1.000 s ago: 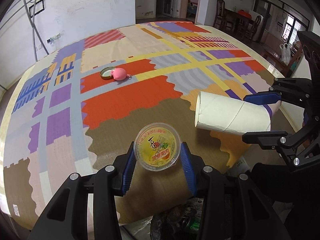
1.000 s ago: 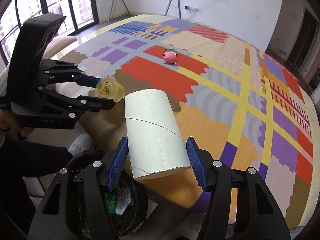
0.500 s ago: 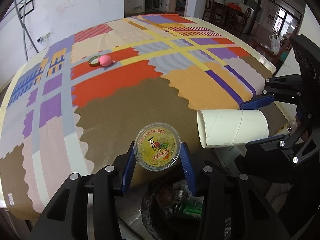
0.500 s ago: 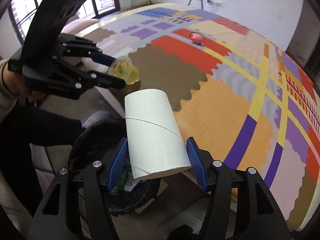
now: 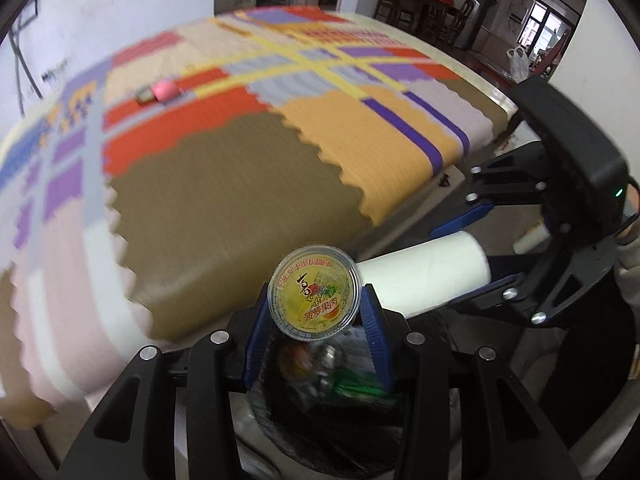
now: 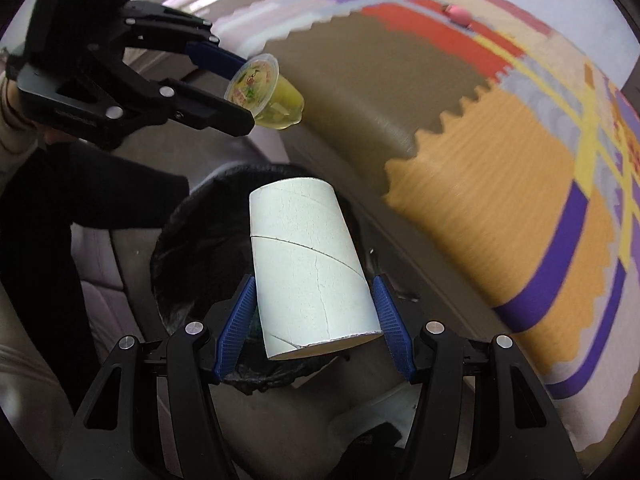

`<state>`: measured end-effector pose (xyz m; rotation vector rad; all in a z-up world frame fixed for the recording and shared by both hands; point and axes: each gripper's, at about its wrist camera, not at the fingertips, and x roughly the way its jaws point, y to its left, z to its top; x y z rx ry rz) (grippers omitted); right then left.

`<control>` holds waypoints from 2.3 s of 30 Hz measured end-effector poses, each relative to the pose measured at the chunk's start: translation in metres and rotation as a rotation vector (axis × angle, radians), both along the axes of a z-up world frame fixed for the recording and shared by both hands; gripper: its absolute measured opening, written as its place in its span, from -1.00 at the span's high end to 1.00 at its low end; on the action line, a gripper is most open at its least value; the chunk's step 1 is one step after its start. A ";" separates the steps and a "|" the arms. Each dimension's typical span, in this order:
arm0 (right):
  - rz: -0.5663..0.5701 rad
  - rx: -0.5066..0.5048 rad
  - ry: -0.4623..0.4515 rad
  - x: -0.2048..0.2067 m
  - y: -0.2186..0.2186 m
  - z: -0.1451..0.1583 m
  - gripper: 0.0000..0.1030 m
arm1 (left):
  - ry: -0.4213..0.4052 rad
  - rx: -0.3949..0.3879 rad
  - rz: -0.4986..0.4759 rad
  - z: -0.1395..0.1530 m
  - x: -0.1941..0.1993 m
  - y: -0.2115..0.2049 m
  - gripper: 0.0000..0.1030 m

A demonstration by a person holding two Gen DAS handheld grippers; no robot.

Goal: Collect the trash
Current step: 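Lift the jelly cup and paper tube and carry both toward the bin, then open both tools over the bin to drop the jelly cup and tube, then move both tools back over the bed toward the jar lid and pink pig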

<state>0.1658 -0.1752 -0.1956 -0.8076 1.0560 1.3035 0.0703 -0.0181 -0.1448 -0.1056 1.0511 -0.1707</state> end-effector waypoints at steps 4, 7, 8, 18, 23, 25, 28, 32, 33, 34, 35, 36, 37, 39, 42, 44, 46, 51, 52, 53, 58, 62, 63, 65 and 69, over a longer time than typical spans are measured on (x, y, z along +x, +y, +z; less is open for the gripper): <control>0.045 -0.078 0.020 -0.013 0.004 -0.026 -0.15 | 0.041 0.004 -0.038 -0.015 -0.001 -0.008 0.12; 0.074 -0.137 0.032 -0.022 0.005 -0.046 -0.16 | 0.083 -0.001 -0.057 -0.030 -0.002 -0.012 0.12; 0.078 -0.152 0.037 -0.023 0.006 -0.051 -0.16 | 0.094 -0.001 -0.061 -0.035 -0.001 -0.013 0.12; 0.100 -0.233 0.055 -0.037 0.005 -0.088 -0.16 | 0.247 0.035 -0.132 -0.097 -0.002 -0.034 0.12; 0.081 -0.224 0.063 -0.037 0.007 -0.089 -0.16 | 0.283 0.040 -0.134 -0.110 0.001 -0.032 0.12; 0.064 -0.215 0.070 -0.033 0.009 -0.089 -0.17 | 0.294 0.045 -0.141 -0.115 0.000 -0.031 0.12; 0.062 -0.219 0.048 -0.028 0.012 -0.089 -0.18 | 0.312 0.067 -0.170 -0.119 -0.002 -0.038 0.10; 0.101 -0.245 0.007 -0.032 0.019 -0.091 -0.19 | 0.295 0.100 -0.220 -0.116 -0.003 -0.049 -0.04; 0.105 -0.252 0.004 -0.030 0.020 -0.091 -0.20 | 0.282 0.101 -0.219 -0.112 -0.001 -0.050 -0.21; 0.105 -0.257 0.003 -0.030 0.021 -0.091 -0.23 | 0.272 0.100 -0.214 -0.109 0.001 -0.051 -0.25; 0.102 -0.260 0.007 -0.030 0.022 -0.091 -0.23 | 0.269 0.097 -0.212 -0.107 0.000 -0.050 -0.25; 0.098 -0.259 0.010 -0.029 0.023 -0.090 -0.23 | 0.265 0.096 -0.204 -0.104 0.001 -0.049 -0.25; 0.092 -0.253 0.007 -0.027 0.024 -0.087 -0.23 | 0.262 0.096 -0.197 -0.102 0.002 -0.047 -0.25; 0.083 -0.235 0.006 -0.023 0.026 -0.080 -0.23 | 0.253 0.098 -0.187 -0.099 0.001 -0.042 -0.25; 0.054 -0.198 0.007 -0.015 0.029 -0.066 -0.23 | 0.237 0.103 -0.175 -0.091 0.002 -0.038 -0.25; 0.029 -0.176 0.000 -0.008 0.030 -0.057 -0.23 | 0.220 0.110 -0.171 -0.083 0.001 -0.034 -0.25; 0.009 -0.150 0.002 -0.009 0.035 -0.047 -0.23 | 0.192 0.110 -0.171 -0.072 0.001 -0.034 -0.25; -0.005 -0.062 -0.007 -0.003 0.039 -0.015 -0.23 | 0.096 0.121 -0.149 -0.031 0.004 -0.023 -0.25; -0.008 -0.042 0.001 -0.002 0.039 -0.008 -0.23 | 0.070 0.114 -0.140 -0.021 0.004 -0.020 -0.25; -0.008 -0.028 0.004 -0.002 0.039 -0.003 -0.23 | 0.053 0.108 -0.136 -0.014 0.005 -0.019 -0.25; -0.018 0.021 0.006 -0.001 0.040 0.013 -0.23 | -0.026 0.107 -0.095 0.016 0.007 -0.009 -0.25; -0.035 0.047 -0.001 0.003 0.040 0.022 -0.23 | -0.062 0.089 -0.060 0.030 0.011 0.000 -0.25; -0.039 0.053 -0.004 0.003 0.040 0.025 -0.23 | -0.075 0.083 -0.054 0.032 0.011 0.002 -0.25; -0.046 0.068 -0.009 0.004 0.040 0.030 -0.23 | -0.094 0.081 -0.039 0.038 0.012 0.005 -0.25; -0.058 0.091 -0.013 0.007 0.042 0.035 -0.23 | -0.139 0.065 0.012 0.054 0.016 0.018 -0.25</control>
